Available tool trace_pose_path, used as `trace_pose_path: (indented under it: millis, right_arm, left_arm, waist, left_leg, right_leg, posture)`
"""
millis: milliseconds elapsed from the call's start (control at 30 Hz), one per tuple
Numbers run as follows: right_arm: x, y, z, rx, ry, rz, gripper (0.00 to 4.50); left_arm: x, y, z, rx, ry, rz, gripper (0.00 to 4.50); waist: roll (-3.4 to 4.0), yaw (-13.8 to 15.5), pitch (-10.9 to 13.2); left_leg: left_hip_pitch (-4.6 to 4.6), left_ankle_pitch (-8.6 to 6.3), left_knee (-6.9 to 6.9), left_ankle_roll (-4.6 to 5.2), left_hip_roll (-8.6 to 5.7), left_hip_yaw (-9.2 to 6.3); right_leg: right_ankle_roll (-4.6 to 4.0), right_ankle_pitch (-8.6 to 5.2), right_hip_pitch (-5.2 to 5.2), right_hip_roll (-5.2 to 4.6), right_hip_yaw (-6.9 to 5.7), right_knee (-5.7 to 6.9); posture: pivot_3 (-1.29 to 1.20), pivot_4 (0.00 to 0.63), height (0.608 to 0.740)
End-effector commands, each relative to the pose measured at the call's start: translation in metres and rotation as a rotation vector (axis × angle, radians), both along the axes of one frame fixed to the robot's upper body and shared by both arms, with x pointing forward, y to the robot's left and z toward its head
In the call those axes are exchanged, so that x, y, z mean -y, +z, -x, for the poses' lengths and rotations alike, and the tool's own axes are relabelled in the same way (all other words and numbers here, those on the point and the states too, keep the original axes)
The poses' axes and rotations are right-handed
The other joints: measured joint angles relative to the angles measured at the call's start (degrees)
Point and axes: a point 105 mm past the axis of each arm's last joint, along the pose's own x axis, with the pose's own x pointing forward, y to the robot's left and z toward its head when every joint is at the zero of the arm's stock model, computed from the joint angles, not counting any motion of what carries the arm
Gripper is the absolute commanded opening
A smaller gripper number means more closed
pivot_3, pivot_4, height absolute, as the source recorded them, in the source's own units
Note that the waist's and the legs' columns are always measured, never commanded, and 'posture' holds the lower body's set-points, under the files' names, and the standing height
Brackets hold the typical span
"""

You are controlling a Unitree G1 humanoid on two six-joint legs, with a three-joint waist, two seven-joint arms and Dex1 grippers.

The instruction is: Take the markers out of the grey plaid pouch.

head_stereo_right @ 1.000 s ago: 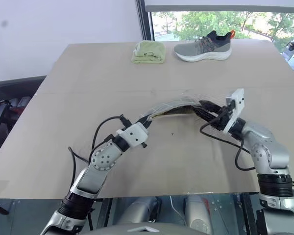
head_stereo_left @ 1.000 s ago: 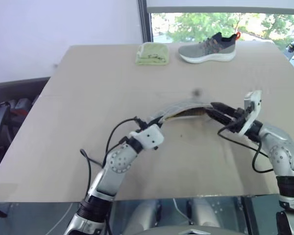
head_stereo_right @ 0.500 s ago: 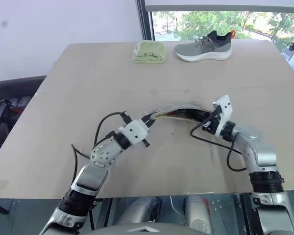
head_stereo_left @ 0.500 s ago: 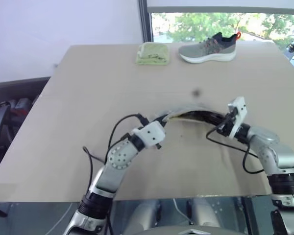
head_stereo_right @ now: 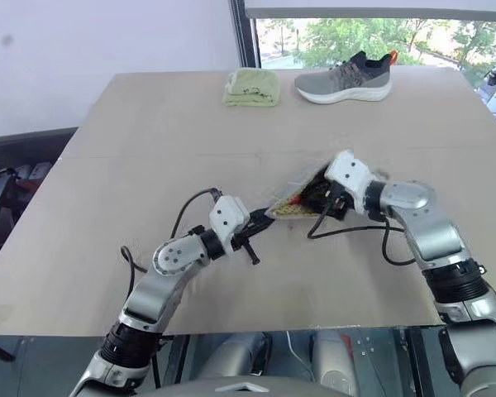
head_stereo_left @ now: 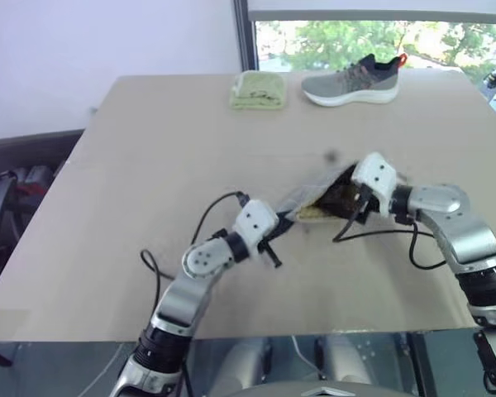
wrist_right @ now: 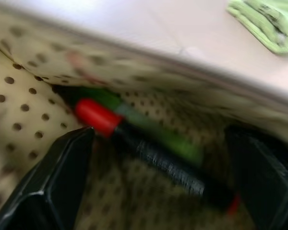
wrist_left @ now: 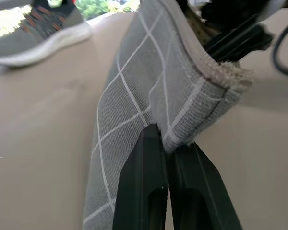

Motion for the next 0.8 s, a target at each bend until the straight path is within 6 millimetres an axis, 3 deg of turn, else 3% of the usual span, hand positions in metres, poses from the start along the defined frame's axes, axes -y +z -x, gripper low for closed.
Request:
trace_pose_path:
  millis: [33, 233, 333, 400, 433, 467, 600, 800]
  right_arm:
    - [-0.008, -0.015, 0.001, 0.047, 0.107, 0.175, 4.47]
    - [0.008, -0.046, -0.016, 0.067, 0.101, 0.334, 4.47]
    - [0.011, -0.043, -0.018, 0.074, 0.092, 0.302, 3.59]
    - [0.013, -0.039, -0.019, 0.087, 0.086, 0.286, 2.66]
    - [0.016, -0.036, -0.019, 0.098, 0.079, 0.282, 2.44]
    - [0.019, -0.035, -0.020, 0.112, 0.071, 0.281, 1.89]
    - [0.036, -0.035, -0.022, 0.127, 0.027, 0.287, 0.46]
    - [0.042, -0.018, -0.018, 0.159, 0.005, 0.199, 0.32]
  left_arm:
    - [0.015, 0.024, 0.007, 0.003, -0.089, 0.094, 0.00]
    - [0.019, 0.029, 0.003, -0.025, -0.107, 0.123, 0.00]
    - [0.017, 0.027, 0.000, -0.024, -0.091, 0.112, 0.00]
    - [0.014, 0.024, -0.003, -0.026, -0.070, 0.098, 0.00]
    - [0.011, 0.019, -0.007, -0.027, -0.042, 0.067, 0.00]
    - [0.009, 0.016, -0.009, -0.028, -0.027, 0.054, 0.00]
    - [0.007, 0.008, -0.009, -0.039, -0.015, 0.035, 0.00]
    - [-0.001, 0.009, -0.013, -0.037, 0.015, 0.036, 0.00]
  waist:
    - [-0.04, 0.00, 0.01]
    - [-0.08, 0.01, 0.00]
    - [-0.12, 0.01, -0.02]
    - [-0.12, 0.02, -0.02]
    - [-0.13, 0.04, -0.03]
    - [-0.13, 0.06, -0.03]
    - [-0.16, 0.17, -0.05]
    - [-0.17, 0.48, -0.05]
  left_leg:
    - [0.00, 0.00, 0.01, 0.00, 0.00, -0.01]
    - [0.00, 0.01, 0.03, -0.01, 0.00, 0.00]
    - [0.00, 0.01, 0.02, -0.02, 0.00, -0.01]
    - [0.00, 0.01, 0.04, -0.02, 0.00, 0.00]
    - [0.00, 0.01, 0.05, -0.02, 0.00, -0.01]
    - [0.01, 0.01, 0.05, -0.02, 0.00, -0.02]
    - [0.01, 0.01, 0.05, -0.02, 0.00, -0.02]
    - [0.02, 0.01, 0.05, -0.02, -0.01, -0.11]
  right_leg:
    - [0.00, 0.00, 0.01, 0.00, -0.01, 0.00]
    - [0.00, 0.00, 0.01, 0.06, -0.01, 0.00]
    - [0.00, 0.00, 0.01, 0.06, -0.01, -0.01]
    - [0.00, 0.00, 0.03, 0.06, 0.00, -0.01]
    - [0.00, 0.00, 0.04, 0.06, -0.01, -0.01]
    - [0.00, 0.00, 0.04, 0.06, -0.02, -0.01]
    - [0.00, 0.00, 0.06, 0.07, -0.02, -0.01]
    - [0.00, 0.00, 0.12, 0.07, -0.11, -0.07]
  posture:
    - [0.00, 0.150, 0.740]
    - [0.00, 0.150, 0.740]
    - [0.00, 0.150, 0.740]
    - [0.00, 0.150, 0.740]
    - [0.00, 0.150, 0.740]
    - [0.00, 0.150, 0.740]
    - [0.00, 0.150, 0.740]
    - [0.00, 0.150, 0.740]
